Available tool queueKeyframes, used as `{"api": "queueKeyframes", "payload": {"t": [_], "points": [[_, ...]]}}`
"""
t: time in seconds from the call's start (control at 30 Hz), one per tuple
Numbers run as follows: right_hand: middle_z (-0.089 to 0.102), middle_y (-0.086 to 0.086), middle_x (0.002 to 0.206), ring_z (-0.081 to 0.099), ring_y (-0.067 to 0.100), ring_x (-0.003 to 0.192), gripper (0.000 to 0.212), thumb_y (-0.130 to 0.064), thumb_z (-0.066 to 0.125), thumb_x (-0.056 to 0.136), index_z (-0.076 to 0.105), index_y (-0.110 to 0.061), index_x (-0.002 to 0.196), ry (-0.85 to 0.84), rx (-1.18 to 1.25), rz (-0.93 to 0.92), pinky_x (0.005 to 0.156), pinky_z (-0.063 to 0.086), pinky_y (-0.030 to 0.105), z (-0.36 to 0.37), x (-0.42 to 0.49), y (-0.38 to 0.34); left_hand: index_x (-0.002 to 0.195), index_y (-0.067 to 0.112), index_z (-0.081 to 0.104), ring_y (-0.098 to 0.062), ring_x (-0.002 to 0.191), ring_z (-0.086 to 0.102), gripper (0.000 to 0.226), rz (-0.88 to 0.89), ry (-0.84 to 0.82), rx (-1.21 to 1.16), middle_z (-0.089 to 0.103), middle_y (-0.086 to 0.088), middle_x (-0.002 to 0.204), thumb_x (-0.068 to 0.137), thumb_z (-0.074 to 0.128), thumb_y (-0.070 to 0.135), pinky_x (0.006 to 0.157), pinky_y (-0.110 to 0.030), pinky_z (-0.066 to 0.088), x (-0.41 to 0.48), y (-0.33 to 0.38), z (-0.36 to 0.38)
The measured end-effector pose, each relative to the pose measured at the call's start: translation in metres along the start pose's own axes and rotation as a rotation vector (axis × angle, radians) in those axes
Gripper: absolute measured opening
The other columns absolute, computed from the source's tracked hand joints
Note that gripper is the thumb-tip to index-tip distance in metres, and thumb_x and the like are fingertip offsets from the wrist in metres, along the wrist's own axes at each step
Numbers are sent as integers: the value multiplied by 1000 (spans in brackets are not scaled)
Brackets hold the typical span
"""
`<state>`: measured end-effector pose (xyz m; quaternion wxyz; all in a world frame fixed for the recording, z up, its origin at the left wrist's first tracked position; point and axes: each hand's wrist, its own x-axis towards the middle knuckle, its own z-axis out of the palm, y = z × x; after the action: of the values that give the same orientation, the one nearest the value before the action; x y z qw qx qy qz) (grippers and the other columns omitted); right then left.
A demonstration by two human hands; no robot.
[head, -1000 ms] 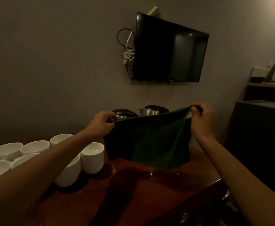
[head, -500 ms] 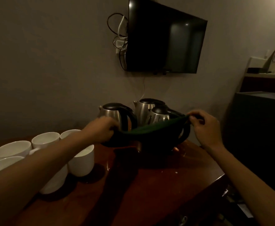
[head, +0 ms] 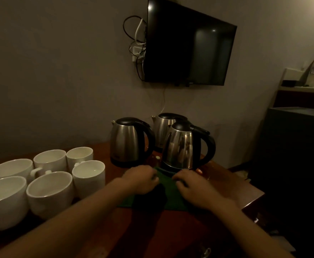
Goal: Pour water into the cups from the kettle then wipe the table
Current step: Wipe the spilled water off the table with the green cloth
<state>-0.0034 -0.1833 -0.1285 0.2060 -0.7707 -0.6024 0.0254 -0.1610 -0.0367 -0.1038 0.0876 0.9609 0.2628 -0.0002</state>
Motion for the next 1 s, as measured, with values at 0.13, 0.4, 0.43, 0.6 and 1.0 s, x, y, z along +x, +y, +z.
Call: {"api": "queueKeyframes", "payload": {"t": [0.13,0.4,0.43,0.6,1.0], "points": [[31,2,160,26,14,146,47,-27,30,109,32,-13,153,-57,-43,-69,119,11,21,44,26,-24,159,21,23,-23,154,14,57,-78,15,-37,16,-2,168,107,25,43,123,-50,12,19,-5,50],[-2,-1,168,-5,14,154,58,-42,14,107,4,-22,160,-191,-239,-12,124,-4,34,67,40,-6,160,34,-8,-20,153,-21,61,-168,-56,27,-18,8,167,104,8,54,119,-59,-15,30,-20,69],[-2,-2,168,-6,13,153,58,-43,14,107,3,-23,160,-195,-241,-8,124,-5,34,67,40,-6,160,35,-7,-20,153,-20,61,-172,-46,31,-17,8,167,104,8,54,119,-60,-15,28,-20,70],[-2,-6,168,-6,9,153,59,-48,16,106,4,-28,160,-193,-207,11,124,-6,35,64,30,-8,159,39,-4,-20,154,-18,60,-178,-18,11,-14,10,168,103,9,55,118,-63,-15,16,-18,70],[-1,-11,167,-6,6,152,59,-51,18,105,6,-31,160,-188,-183,10,124,-5,35,63,-11,-31,160,36,-3,-22,154,-18,59,-169,11,-21,-12,7,168,105,10,51,117,-64,-14,-39,-1,72]]}}
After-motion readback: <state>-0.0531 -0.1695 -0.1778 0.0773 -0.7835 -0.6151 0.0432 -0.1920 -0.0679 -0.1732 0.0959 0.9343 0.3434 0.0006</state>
